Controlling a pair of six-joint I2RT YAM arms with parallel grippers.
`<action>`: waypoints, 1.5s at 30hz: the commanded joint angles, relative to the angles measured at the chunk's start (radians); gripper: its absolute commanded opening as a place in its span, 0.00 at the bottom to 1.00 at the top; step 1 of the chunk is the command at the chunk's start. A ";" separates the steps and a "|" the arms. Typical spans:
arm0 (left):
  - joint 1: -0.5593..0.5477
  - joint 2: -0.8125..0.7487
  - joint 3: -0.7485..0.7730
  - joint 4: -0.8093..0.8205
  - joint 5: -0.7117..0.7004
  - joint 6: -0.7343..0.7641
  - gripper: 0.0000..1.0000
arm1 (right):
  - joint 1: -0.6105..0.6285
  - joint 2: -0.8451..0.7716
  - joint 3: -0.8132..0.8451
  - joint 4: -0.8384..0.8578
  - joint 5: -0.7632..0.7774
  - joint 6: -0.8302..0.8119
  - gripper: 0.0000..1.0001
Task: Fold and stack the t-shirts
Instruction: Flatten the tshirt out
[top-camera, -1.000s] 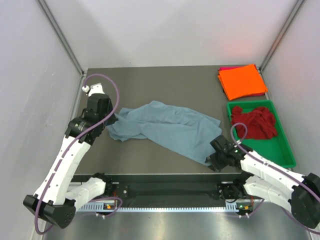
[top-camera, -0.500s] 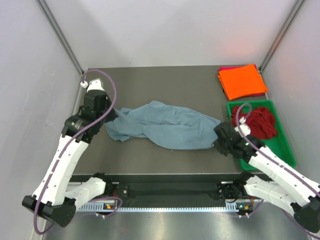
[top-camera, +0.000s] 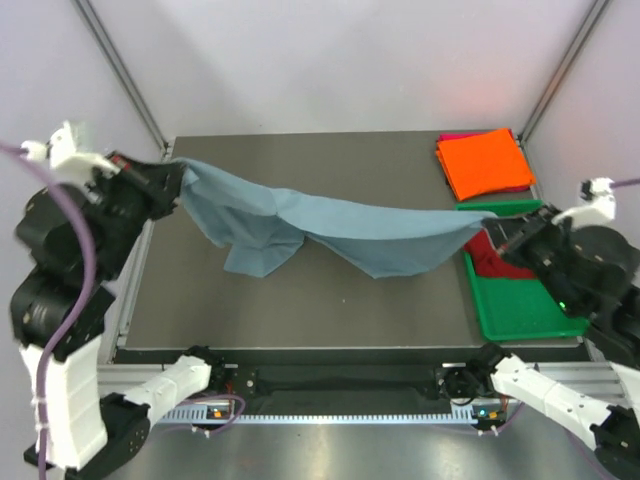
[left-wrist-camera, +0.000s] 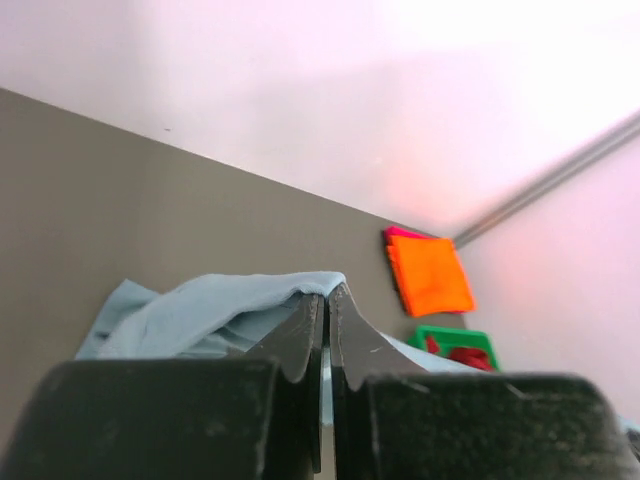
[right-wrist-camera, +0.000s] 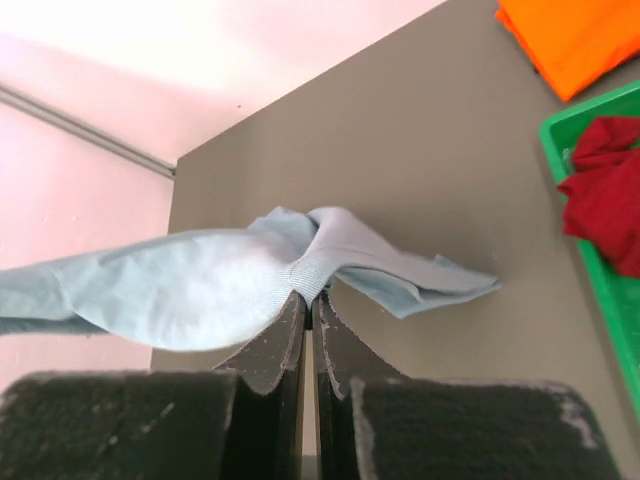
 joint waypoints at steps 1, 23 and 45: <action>0.003 -0.071 0.031 -0.047 0.066 -0.067 0.00 | 0.010 -0.095 0.049 -0.082 -0.014 -0.099 0.00; 0.165 0.522 0.146 0.331 -0.277 0.051 0.00 | -0.233 0.764 0.412 0.701 -0.112 -0.477 0.00; 0.319 0.317 0.254 0.560 -0.178 0.056 0.00 | -0.439 0.571 0.386 0.786 -0.459 -0.462 0.00</action>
